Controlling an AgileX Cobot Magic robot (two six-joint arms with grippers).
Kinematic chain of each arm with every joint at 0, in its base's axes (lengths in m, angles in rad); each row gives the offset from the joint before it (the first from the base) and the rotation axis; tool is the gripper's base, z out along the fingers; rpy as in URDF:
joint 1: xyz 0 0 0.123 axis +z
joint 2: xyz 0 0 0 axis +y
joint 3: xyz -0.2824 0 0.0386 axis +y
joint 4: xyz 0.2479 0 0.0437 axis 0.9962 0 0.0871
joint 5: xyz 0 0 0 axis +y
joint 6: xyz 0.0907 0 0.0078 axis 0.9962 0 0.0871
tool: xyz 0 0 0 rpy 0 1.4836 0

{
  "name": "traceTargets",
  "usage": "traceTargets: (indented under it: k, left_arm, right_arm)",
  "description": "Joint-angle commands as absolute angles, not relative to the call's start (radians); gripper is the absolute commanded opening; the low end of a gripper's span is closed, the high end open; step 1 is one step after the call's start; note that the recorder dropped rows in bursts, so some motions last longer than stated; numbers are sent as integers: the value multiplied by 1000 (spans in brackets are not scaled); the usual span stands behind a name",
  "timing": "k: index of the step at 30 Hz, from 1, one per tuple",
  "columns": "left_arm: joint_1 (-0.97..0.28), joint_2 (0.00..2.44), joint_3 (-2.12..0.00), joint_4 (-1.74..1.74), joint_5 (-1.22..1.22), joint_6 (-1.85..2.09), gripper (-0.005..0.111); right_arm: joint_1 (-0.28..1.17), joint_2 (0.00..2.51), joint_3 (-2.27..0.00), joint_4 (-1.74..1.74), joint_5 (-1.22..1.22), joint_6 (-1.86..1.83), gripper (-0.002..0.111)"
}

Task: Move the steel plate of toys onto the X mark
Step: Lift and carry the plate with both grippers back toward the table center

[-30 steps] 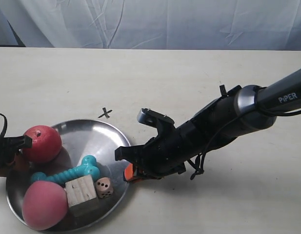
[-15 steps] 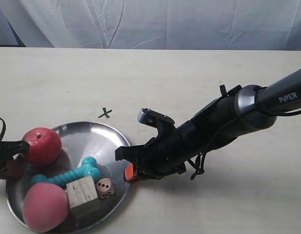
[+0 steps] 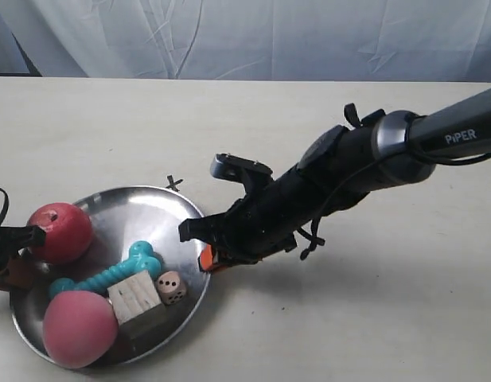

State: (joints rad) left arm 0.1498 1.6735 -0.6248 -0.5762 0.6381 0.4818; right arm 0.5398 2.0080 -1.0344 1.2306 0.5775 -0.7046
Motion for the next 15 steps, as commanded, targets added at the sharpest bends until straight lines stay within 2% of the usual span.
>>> traceTargets:
  k: [1,15]
  left_arm:
    - [137,1676,-675,-643,786,470,0]
    - [137,1679,-755,-552,834,353,0]
  right_arm:
    - [557,2000,-1128,1128,666,-603,-1]
    - [419,2061,-1162,1086,840,-546,-1]
